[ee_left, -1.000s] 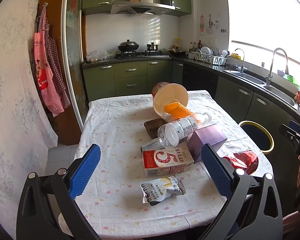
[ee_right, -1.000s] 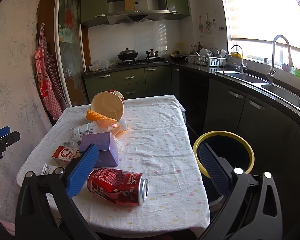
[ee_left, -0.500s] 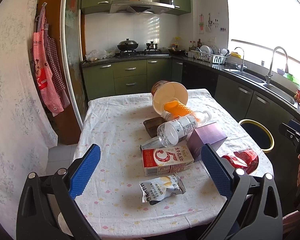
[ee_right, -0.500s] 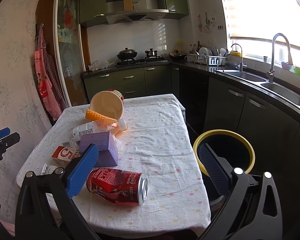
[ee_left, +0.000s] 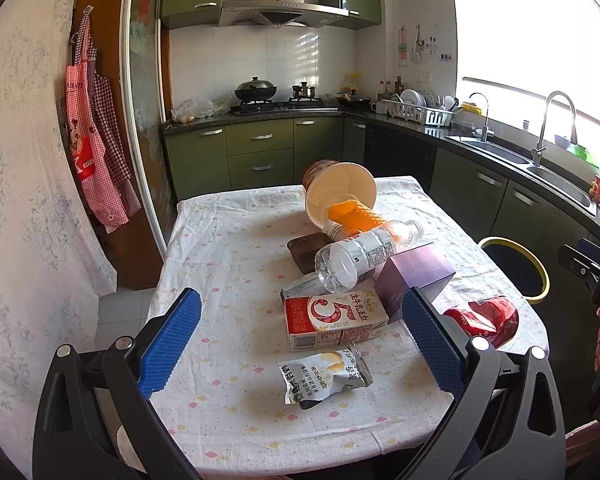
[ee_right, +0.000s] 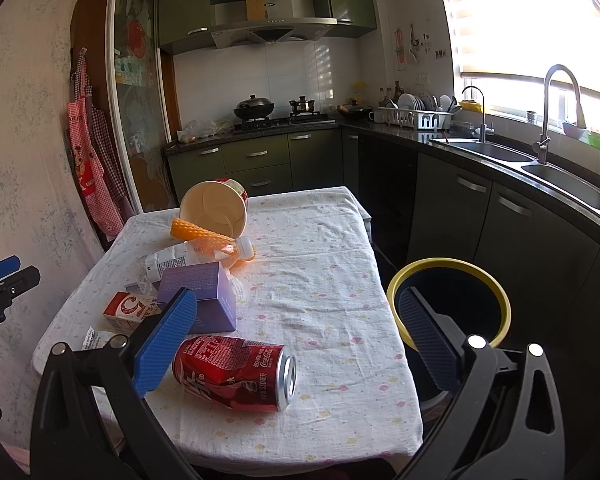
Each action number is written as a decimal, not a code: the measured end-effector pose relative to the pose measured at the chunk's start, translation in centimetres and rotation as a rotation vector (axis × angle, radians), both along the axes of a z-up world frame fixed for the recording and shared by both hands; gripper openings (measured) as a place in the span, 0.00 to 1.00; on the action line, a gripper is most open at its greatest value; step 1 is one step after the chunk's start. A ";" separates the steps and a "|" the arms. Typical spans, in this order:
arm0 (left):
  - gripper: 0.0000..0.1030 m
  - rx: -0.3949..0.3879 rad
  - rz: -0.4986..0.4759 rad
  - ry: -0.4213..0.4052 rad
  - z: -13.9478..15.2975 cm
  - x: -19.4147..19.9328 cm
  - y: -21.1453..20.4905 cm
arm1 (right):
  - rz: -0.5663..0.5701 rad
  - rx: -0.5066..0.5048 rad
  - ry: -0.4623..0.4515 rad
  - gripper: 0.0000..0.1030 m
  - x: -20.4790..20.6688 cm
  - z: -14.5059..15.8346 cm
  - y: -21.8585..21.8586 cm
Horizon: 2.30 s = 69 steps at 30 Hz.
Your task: Collect trash
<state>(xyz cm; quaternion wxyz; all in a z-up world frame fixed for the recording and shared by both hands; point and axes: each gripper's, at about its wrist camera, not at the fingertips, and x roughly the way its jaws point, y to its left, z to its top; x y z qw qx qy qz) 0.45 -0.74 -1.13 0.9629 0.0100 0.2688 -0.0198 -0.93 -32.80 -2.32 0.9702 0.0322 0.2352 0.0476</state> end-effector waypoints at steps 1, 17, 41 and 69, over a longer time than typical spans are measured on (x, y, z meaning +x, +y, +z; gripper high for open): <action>0.96 0.001 0.000 0.001 -0.1 0.0 0.0 | 0.000 0.000 0.000 0.94 0.0 0.1 -0.1; 0.96 -0.001 -0.004 0.048 -1.1 2.6 0.2 | 0.018 -0.047 0.012 0.94 1.8 -0.5 1.2; 0.96 0.068 0.077 0.007 -0.9 22.9 2.4 | 0.387 -0.369 0.046 0.68 28.5 -2.0 10.9; 0.96 -0.014 0.085 0.040 -6.7 28.0 5.1 | 0.044 -0.778 -0.730 0.03 30.9 -2.7 15.4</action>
